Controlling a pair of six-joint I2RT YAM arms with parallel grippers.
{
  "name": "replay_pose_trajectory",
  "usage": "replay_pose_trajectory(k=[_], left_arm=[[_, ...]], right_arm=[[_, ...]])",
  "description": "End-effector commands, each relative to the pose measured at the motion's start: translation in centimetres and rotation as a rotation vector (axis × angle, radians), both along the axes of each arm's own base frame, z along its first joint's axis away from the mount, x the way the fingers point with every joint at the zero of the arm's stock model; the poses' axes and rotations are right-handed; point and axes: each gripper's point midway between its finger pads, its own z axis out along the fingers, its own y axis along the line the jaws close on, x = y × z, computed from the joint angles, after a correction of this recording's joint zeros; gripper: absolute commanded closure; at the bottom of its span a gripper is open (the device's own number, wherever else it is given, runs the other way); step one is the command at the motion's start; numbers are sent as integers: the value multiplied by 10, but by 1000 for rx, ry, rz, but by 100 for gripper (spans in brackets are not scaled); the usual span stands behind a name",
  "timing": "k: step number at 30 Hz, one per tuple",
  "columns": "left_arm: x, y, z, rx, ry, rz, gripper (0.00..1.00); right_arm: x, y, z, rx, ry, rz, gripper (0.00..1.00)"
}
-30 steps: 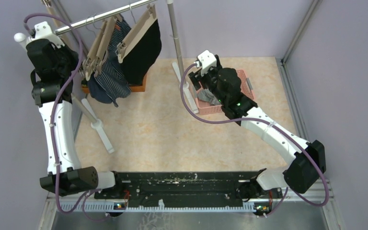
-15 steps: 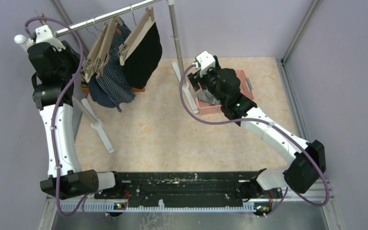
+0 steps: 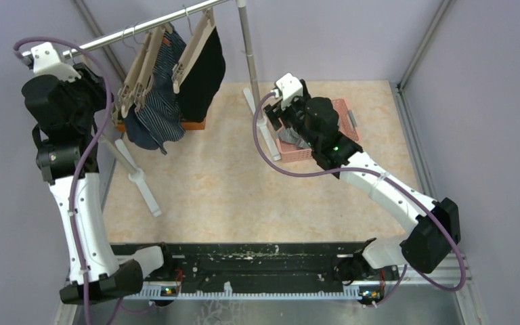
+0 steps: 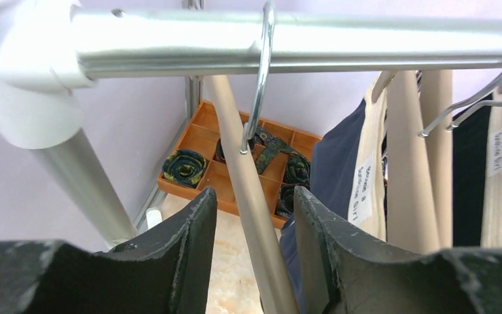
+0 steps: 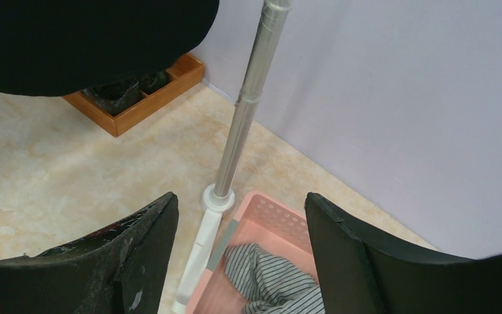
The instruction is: Remove the underwear clipped to the hanger
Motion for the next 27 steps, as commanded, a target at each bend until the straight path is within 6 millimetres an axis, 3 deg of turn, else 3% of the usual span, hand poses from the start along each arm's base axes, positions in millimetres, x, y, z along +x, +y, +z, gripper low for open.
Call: replay_pose_trajectory(k=[1, 11, 14, 18, 23, 27], left_arm=[[-25, -3, 7, 2, -15, 11, 47], [-77, 4, 8, 8, -28, 114, 40], [-85, 5, 14, 29, -35, 129, 31], [-83, 9, 17, 61, -18, 139, 24], [-59, 9, 16, 55, 0, 107, 18], [-53, 4, 37, 61, -61, 74, 17]], right_arm=[[-16, 7, 42, 63, -83, 64, 29], [-27, 11, 47, 70, -86, 103, 29], [-28, 15, 44, 65, -83, 113, 29], [-31, 20, 44, 67, -84, 135, 29], [-34, 27, 35, 50, -71, 145, 29], [-33, 29, 26, 20, -57, 125, 29]])
